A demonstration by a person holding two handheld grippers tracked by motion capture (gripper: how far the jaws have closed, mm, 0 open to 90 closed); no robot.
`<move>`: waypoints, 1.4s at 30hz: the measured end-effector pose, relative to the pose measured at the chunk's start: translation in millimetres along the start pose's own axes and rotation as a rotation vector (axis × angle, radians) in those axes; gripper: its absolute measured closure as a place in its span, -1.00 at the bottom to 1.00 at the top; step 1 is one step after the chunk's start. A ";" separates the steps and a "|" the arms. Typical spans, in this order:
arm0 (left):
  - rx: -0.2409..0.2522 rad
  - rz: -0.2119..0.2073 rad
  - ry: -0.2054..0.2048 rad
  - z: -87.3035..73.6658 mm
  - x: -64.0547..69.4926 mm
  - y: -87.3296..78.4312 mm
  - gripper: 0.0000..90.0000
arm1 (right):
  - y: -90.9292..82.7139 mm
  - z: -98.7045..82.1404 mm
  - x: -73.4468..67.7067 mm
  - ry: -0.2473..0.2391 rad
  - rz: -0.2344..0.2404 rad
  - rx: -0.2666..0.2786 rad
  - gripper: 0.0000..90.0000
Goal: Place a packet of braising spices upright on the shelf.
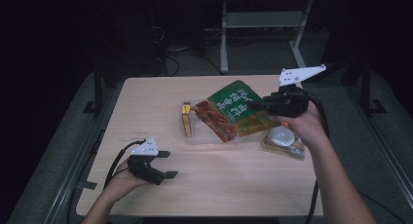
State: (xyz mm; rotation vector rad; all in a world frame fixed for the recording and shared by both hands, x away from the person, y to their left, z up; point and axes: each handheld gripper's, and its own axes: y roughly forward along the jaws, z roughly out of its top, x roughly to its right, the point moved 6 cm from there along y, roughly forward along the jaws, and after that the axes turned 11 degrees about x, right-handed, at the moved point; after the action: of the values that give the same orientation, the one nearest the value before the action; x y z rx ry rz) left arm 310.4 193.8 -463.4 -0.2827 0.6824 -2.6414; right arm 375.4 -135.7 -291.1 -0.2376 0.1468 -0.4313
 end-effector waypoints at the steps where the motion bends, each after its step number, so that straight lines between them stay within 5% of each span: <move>1: 0.000 0.000 0.000 0.0 0.0 0.0 -0.54 | 0.0 0.0 0.0 0.000 0.000 0.000 1.00; 16: -0.005 -0.009 0.004 -1.2 -0.9 0.7 -0.54 | 32.8 19.0 22.3 0.041 -0.088 -0.016 1.00; 30: -0.040 -0.003 0.050 -3.9 2.4 5.7 -0.58 | 58.2 12.8 40.8 0.087 -0.195 -0.102 1.00; 42: -0.046 0.001 0.049 -4.7 1.4 5.5 -0.58 | 75.6 5.7 48.4 0.108 -0.245 -0.163 1.00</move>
State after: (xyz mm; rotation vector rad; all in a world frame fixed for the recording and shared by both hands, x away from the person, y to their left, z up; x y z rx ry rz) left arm 309.5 190.8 -470.1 -0.2316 0.7593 -2.6424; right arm 449.8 -88.7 -309.5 -0.3946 0.2608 -0.6773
